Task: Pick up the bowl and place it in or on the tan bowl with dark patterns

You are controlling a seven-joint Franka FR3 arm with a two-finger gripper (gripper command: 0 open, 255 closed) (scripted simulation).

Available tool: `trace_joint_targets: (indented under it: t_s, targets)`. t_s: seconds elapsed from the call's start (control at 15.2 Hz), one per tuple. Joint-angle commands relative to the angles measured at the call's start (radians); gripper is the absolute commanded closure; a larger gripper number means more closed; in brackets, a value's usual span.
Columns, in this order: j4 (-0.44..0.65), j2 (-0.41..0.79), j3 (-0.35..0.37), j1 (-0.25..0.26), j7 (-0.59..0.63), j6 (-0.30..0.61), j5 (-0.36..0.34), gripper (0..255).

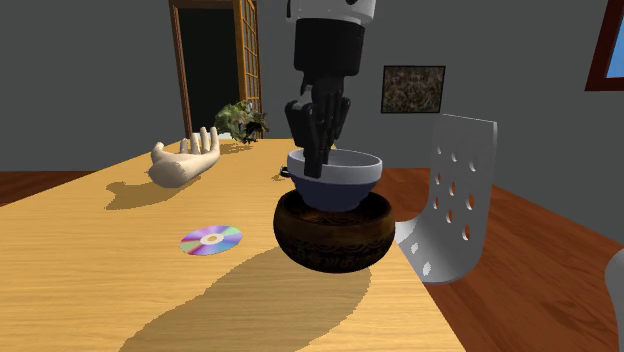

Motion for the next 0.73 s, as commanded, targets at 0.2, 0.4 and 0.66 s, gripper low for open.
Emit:
trace_joint_targets:
  t_s: [0.2, 0.4, 0.66]
  targets:
    - [0.000, 0.000, 0.000, 0.000, 0.000, 0.000, 0.000, 0]
    - [0.000, 0.000, 0.000, 0.000, 0.000, 0.000, 0.000, 0]
    - [0.105, 0.006, 0.010, 0.003, -0.002, -0.099, 0.007, 0]
